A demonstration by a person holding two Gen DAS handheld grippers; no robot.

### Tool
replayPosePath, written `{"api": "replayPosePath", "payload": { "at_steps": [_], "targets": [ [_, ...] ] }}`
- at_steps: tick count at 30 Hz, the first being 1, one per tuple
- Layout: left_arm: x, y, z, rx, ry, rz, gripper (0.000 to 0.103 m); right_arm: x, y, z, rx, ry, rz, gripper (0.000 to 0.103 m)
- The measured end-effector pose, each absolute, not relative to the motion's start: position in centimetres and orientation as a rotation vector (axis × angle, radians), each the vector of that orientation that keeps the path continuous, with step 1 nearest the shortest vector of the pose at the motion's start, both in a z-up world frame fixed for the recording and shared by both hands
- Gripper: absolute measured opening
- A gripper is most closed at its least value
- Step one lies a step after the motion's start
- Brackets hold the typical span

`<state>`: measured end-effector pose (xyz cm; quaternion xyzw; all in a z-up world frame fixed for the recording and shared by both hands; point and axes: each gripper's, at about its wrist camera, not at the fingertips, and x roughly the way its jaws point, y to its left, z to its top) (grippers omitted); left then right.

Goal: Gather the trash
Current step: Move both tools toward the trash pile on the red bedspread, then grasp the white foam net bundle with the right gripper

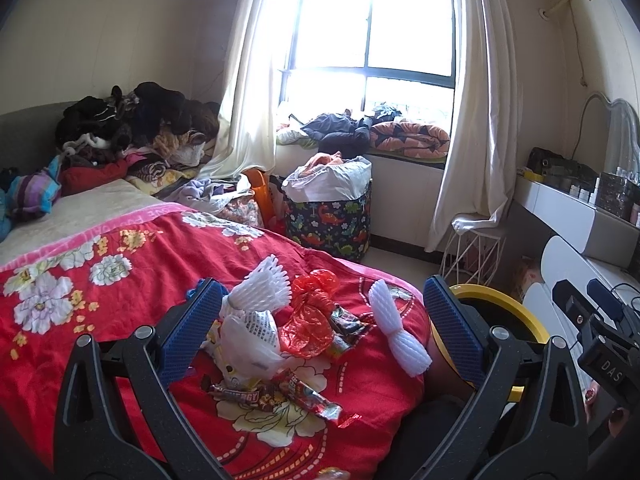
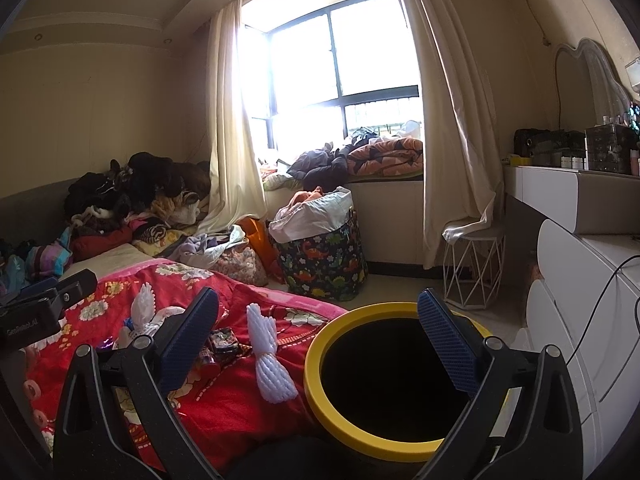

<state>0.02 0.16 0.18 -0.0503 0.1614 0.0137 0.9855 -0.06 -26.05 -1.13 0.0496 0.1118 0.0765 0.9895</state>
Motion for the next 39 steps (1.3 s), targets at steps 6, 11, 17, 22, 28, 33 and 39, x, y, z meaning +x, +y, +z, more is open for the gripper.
{"api": "replayPosePath", "payload": {
  "at_steps": [6,11,17,22,28,33,39],
  "targets": [
    [0.6,1.9,-0.5,-0.135,0.339,0.046,0.092,0.9,-24.5,-1.4,0.079,0.284,0.232,0.097],
    [0.9,3.8,-0.7,-0.165,0.339,0.081,0.092,1.8,-22.2,-1.6,0.036,0.329,0.321,0.097],
    [1.6,6.6,-0.9,-0.211,0.342,0.119,0.092,2.8,-19.5,-1.7,-0.011,0.366,0.413,0.097],
    [2.7,8.2,-1.3,-0.232,0.354,0.117,0.092,4.7,-18.1,-2.1,-0.047,0.408,0.453,0.097],
    [5.4,8.9,-1.4,-0.224,0.398,0.132,0.092,8.1,-17.4,-3.0,-0.054,0.478,0.487,0.097],
    [7.6,8.6,-1.4,-0.200,0.434,0.106,0.092,11.1,-17.5,-3.8,-0.052,0.534,0.470,0.097],
    [10.2,7.7,-2.4,-0.166,0.505,0.076,0.092,15.0,-17.1,-5.3,-0.064,0.661,0.429,0.097]
  ]
}}
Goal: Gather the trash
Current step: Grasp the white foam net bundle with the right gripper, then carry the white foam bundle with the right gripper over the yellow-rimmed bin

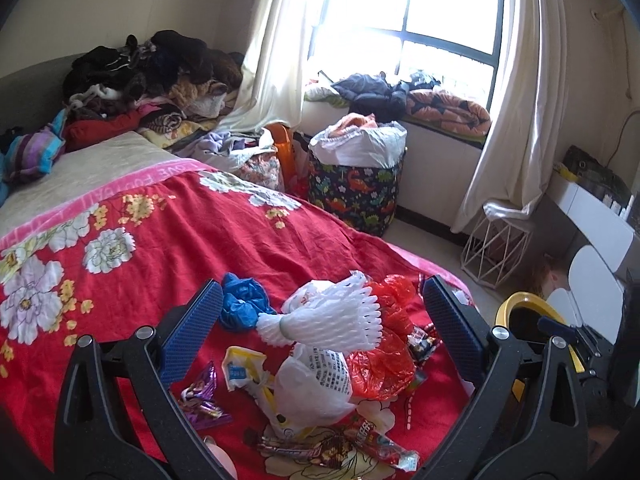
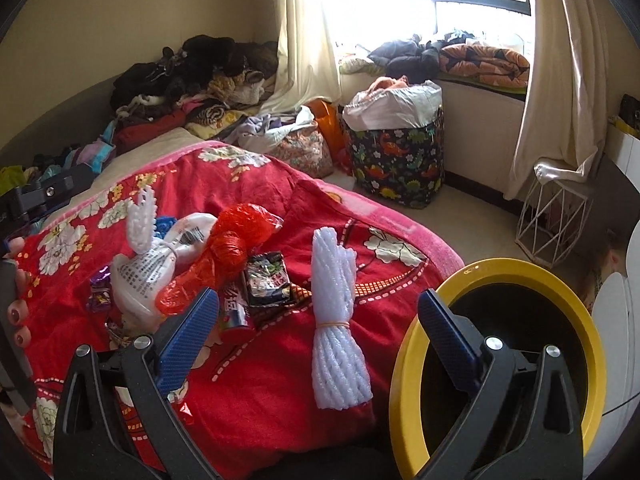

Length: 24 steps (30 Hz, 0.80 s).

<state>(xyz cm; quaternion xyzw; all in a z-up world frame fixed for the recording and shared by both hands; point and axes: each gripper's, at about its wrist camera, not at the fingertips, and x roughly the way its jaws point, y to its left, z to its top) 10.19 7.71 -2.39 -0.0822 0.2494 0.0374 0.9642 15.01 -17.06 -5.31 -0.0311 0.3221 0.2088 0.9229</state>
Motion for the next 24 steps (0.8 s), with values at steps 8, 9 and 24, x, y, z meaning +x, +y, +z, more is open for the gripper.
{"api": "replayPosePath", "payload": {
  "at_steps": [8,9,24],
  "targets": [
    [13.0,6.8,-3.8,-0.134,0.584,0.065,0.092,19.3,-16.1,-7.1,-0.064,0.768,0.417,0.083],
    [13.4,6.8,-4.0,-0.132,0.595,0.068,0.092,19.8,-16.0,-7.5,-0.065,0.785,0.418,0.083],
    [15.9,7.6,-6.4,-0.192,0.753,0.102,0.044,22.1,-14.4,-9.6,-0.002,0.889,0.500,0.015]
  ]
}}
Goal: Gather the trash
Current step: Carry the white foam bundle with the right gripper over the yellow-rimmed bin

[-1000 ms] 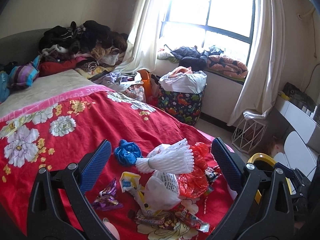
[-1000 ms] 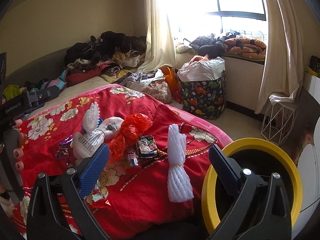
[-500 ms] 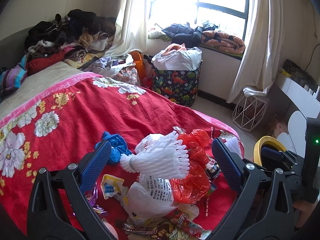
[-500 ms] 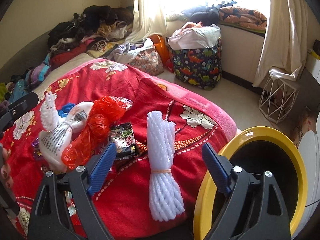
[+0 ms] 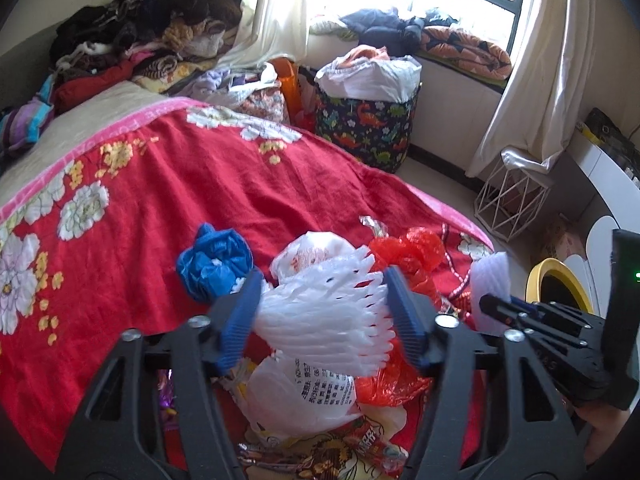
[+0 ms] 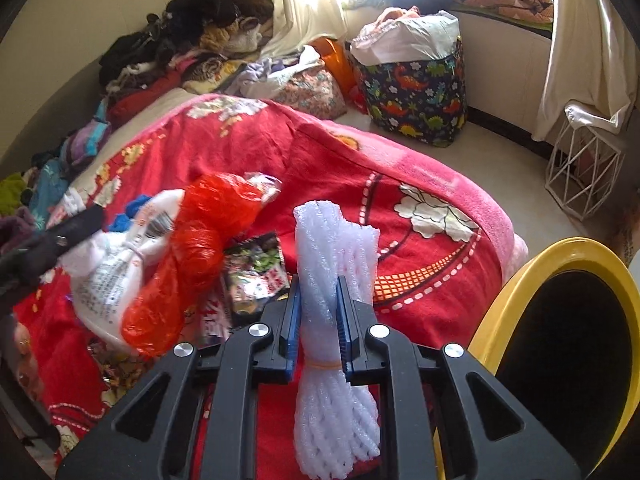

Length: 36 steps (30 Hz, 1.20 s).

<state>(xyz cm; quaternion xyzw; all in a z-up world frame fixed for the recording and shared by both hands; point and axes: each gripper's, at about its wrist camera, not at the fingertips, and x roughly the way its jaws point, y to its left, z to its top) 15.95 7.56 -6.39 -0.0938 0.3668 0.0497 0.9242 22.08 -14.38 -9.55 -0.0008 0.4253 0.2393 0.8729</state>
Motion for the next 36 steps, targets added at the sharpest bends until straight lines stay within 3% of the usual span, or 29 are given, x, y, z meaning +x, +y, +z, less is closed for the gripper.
{"api": "replayPosePath", "payload": {
  "at_steps": [2,5,20,36],
  "targets": [
    [15.5,7.9,-6.2,-0.212,0.735,0.114,0.024,21.3,-14.9,-8.8,0.032,0.862,0.517,0.015],
    [15.0,8.1,-5.3,-0.240,0.706,0.119,0.011,20.2,-15.5,-7.3,0.078,0.826,0.541,0.015],
    [12.4,6.0,2.7,-0.281,0.497,0.044,0.008,16.9,-18.8,-1.1,0.175,0.704,0.611,0.015],
    [13.1,-1.9,3.8,-0.273,0.493,-0.137,0.008,16.0,-25.2,0.8,0.240,0.638,0.525,0.015]
  ]
}}
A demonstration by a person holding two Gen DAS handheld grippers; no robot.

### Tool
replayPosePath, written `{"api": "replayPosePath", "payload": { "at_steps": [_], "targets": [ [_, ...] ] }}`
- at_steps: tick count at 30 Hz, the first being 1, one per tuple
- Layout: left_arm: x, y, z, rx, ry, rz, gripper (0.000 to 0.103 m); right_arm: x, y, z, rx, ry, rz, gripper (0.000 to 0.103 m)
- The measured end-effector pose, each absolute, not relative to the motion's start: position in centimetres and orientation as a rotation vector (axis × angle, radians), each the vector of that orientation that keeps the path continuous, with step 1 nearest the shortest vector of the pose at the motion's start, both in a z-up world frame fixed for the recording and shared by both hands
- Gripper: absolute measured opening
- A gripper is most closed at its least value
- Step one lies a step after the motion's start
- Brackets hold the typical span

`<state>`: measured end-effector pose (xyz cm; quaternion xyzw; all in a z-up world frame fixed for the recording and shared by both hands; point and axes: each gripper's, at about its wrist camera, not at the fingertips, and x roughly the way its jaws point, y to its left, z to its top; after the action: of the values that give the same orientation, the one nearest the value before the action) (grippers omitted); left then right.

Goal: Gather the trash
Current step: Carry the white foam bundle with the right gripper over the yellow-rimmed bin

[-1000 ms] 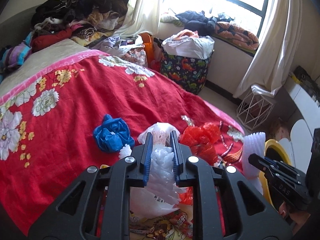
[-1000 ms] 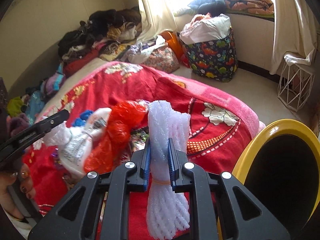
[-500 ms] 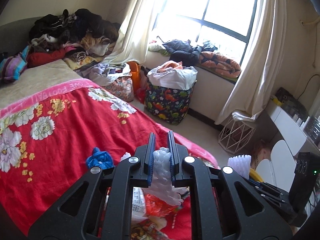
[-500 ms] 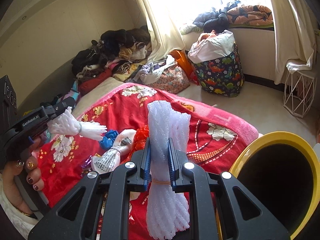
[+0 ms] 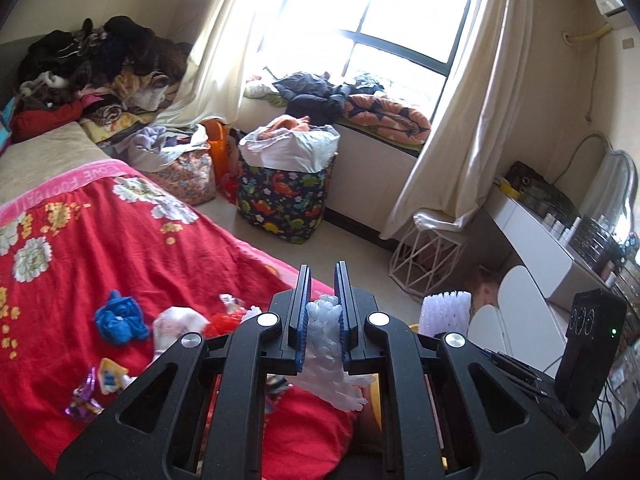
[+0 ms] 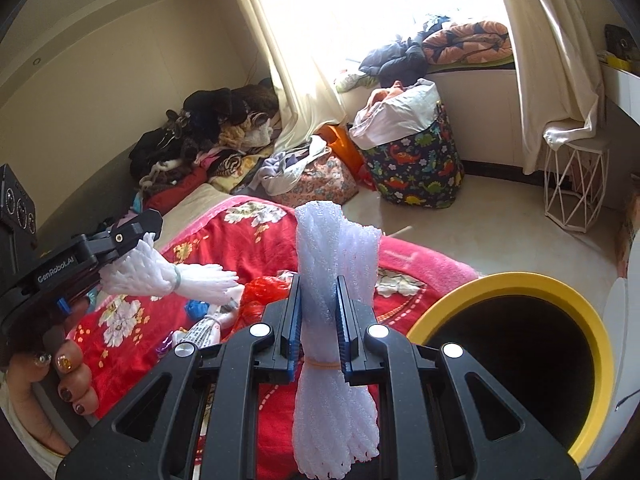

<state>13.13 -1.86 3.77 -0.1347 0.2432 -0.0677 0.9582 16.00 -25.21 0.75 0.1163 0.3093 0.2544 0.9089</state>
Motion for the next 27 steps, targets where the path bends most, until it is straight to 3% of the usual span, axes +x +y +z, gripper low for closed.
{"api": "replayPosePath", "payload": {
  "at_steps": [27],
  "targets": [
    [13.4,-10.6,2.4,-0.223,0.541,-0.356,0.008,15.9,-33.7,-0.6,0.339,0.630,0.326,0.015]
  ]
}}
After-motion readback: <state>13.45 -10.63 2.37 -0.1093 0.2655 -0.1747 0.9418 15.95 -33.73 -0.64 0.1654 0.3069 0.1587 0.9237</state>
